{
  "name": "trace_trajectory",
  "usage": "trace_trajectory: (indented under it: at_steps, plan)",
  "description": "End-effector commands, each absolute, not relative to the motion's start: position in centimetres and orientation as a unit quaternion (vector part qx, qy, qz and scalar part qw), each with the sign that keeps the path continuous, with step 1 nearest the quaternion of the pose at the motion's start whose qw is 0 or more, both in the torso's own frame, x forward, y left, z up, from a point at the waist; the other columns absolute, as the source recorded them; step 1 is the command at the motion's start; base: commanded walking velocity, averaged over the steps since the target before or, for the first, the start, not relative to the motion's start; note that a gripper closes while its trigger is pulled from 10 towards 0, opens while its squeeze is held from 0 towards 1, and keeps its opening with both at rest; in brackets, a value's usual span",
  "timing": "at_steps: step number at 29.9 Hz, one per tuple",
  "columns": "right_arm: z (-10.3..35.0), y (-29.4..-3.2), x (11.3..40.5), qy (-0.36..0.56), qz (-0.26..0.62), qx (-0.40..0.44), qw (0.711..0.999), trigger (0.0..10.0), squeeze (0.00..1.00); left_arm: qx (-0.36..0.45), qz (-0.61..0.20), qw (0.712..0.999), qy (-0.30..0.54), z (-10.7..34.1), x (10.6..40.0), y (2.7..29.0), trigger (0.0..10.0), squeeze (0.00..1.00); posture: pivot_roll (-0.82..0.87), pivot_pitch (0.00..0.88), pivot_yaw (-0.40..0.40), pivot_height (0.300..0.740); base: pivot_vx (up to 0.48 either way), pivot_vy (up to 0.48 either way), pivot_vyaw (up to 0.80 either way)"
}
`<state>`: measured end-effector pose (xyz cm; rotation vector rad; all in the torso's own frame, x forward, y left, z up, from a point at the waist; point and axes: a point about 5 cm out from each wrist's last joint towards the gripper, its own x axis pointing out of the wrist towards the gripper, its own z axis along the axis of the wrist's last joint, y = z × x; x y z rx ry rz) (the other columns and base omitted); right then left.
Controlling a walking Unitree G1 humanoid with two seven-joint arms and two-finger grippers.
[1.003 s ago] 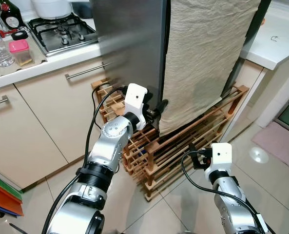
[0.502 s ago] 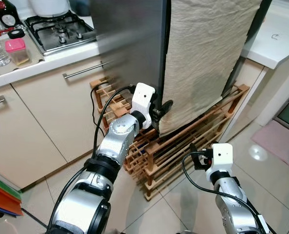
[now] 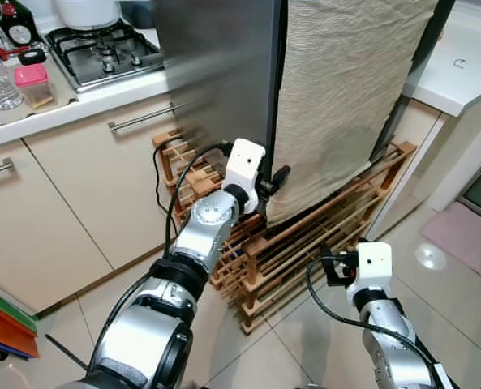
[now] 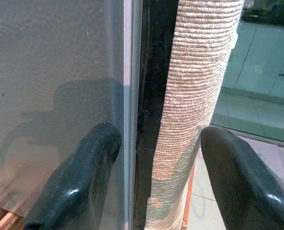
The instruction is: Restocking fridge
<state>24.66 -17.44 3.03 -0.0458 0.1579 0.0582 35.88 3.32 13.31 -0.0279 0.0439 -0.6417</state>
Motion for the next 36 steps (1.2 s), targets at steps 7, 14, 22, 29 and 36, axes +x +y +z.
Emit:
trace_trajectory:
  at_steps: [7, 14, 22, 29, 36]
  plan:
    - [2.9, -17.6, 24.1, 0.085, 0.027, -0.02, 0.996, 10.0, 0.0, -0.01, -0.331, 0.944, 0.008, 13.9, 35.8, 2.7, 10.0, 0.0, -0.09, 0.0, 0.044, 0.74, 0.0, 0.0, 0.0]
    - [2.9, -17.5, 24.2, 0.084, 0.029, -0.021, 0.996, 10.0, 0.0, -0.026, -0.362, 0.932, -0.006, 14.7, 35.4, 1.8, 10.0, 0.0, -0.1, 0.0, 0.047, 0.74, 0.0, 0.0, 0.0]
    - [2.5, -17.7, 23.8, 0.092, 0.032, -0.024, 0.995, 10.0, 0.0, -0.011, -0.37, 0.929, 0.0, 14.1, 35.0, 1.6, 10.0, 0.0, -0.09, 0.0, 0.041, 0.74, 0.0, 0.0, 0.0]
    - [2.3, -17.6, 23.4, 0.1, 0.047, -0.021, 0.994, 10.0, 0.0, -0.013, -0.42, 0.907, 0.021, 13.6, 34.0, -0.7, 10.0, 0.0, -0.09, 0.0, 0.039, 0.74, 0.0, 0.0, 0.0]
    - [-0.2, -19.5, 21.2, 0.158, 0.036, -0.037, 0.986, 10.0, 0.0, -0.052, -0.5, 0.865, 0.008, 14.7, 32.0, -4.1, 10.0, 0.0, -0.1, 0.0, 0.042, 0.74, 0.0, 0.0, 0.0]
